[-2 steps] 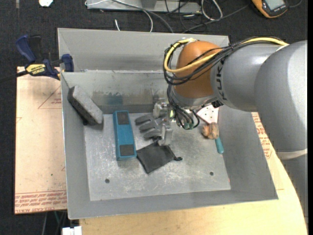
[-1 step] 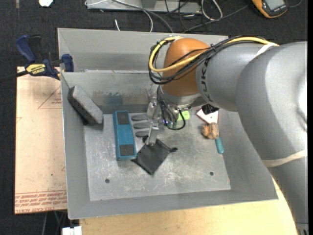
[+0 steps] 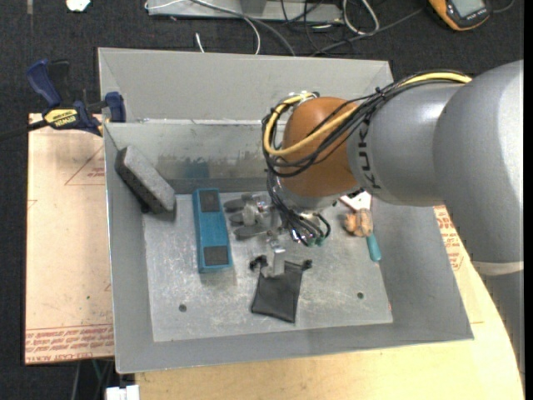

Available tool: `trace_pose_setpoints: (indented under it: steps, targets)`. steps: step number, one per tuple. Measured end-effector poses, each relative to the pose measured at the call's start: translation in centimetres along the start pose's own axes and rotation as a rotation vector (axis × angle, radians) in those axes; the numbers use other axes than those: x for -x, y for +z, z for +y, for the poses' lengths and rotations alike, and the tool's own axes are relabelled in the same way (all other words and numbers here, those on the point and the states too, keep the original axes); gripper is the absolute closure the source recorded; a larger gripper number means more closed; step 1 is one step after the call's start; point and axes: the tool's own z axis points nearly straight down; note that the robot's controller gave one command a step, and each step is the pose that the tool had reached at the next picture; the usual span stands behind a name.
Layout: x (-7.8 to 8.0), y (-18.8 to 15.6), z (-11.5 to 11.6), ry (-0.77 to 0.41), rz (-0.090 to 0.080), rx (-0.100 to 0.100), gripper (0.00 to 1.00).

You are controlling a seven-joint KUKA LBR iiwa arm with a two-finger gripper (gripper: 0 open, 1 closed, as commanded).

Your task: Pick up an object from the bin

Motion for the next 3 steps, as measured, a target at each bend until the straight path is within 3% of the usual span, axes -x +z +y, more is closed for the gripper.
trace_pose_setpoints:
  steps: [1,3]
  targets:
    - [4.1,-0.1,-0.7,0.373,0.009,0.002,1.00]
    - [3.9,-1.5,-0.7,0.374,0.010,0.002,1.00]
